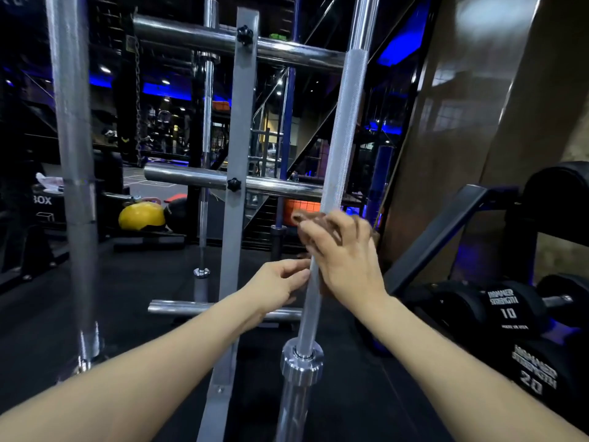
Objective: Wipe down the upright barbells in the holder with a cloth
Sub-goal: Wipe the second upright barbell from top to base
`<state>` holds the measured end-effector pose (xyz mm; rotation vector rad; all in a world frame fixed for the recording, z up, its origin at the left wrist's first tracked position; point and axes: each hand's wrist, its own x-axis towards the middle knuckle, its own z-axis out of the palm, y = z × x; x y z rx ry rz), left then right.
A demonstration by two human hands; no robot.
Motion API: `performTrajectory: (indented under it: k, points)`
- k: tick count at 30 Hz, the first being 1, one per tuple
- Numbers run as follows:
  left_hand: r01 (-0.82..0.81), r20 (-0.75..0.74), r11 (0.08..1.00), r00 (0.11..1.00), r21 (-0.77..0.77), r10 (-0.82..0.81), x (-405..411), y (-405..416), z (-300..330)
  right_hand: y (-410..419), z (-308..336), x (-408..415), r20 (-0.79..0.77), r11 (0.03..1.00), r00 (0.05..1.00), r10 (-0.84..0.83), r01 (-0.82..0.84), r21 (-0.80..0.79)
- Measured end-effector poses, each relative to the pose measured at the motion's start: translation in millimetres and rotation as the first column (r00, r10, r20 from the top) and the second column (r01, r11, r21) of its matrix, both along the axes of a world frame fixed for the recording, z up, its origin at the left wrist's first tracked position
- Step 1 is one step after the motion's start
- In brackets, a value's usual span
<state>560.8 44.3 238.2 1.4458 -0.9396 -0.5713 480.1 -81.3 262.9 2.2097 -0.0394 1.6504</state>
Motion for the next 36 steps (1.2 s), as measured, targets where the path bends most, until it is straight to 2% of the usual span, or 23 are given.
performTrajectory:
  k: [3,5,7,9,13,17,21,25,29,33,36]
  points:
    - [-0.023,0.001,1.000,1.000,-0.001,0.023,-5,1,0,-3,-28,-11,-0.132,0.997,0.991,-0.019,0.009,-0.072]
    - [-0.028,-0.008,1.000,1.000,0.011,0.028,-7,3,1,-3,-12,-16,-0.192,0.995,0.981,-0.018,-0.003,-0.105]
    - [-0.018,-0.001,0.999,1.000,0.039,0.019,-6,4,2,2,20,-14,-0.144,0.998,0.990,-0.011,0.003,-0.062]
    - [-0.018,-0.019,0.999,1.000,0.047,0.019,-6,4,2,5,49,-7,-0.023,1.000,1.000,-0.011,0.011,0.002]
    - [0.004,-0.039,1.000,0.999,0.011,-0.004,-3,4,-3,7,15,2,0.050,0.995,0.998,0.045,-0.050,0.087]
    - [0.001,-0.097,1.000,0.995,0.001,-0.001,-5,7,-6,2,-27,-6,-0.080,0.997,0.996,0.038,-0.032,0.077]
    - [0.001,-0.110,1.000,0.994,0.013,0.000,-10,8,2,4,5,-16,-0.170,1.000,0.985,0.009,-0.011,-0.012]
    - [-0.007,-0.085,1.000,0.996,0.029,0.009,-9,9,4,13,54,-7,-0.005,0.996,1.000,0.002,-0.002,0.091]
    - [-0.005,-0.103,1.000,0.995,0.011,0.006,-8,9,0,14,23,0,0.053,0.984,0.996,0.066,-0.074,0.163]
    - [-0.027,-0.120,1.000,0.992,0.008,0.028,-10,9,-4,14,-28,-12,-0.116,0.990,0.992,0.057,-0.041,0.138]
    - [-0.030,-0.116,0.999,0.993,0.015,0.032,-11,10,-4,11,-18,-17,-0.187,0.995,0.980,0.064,-0.048,0.089]
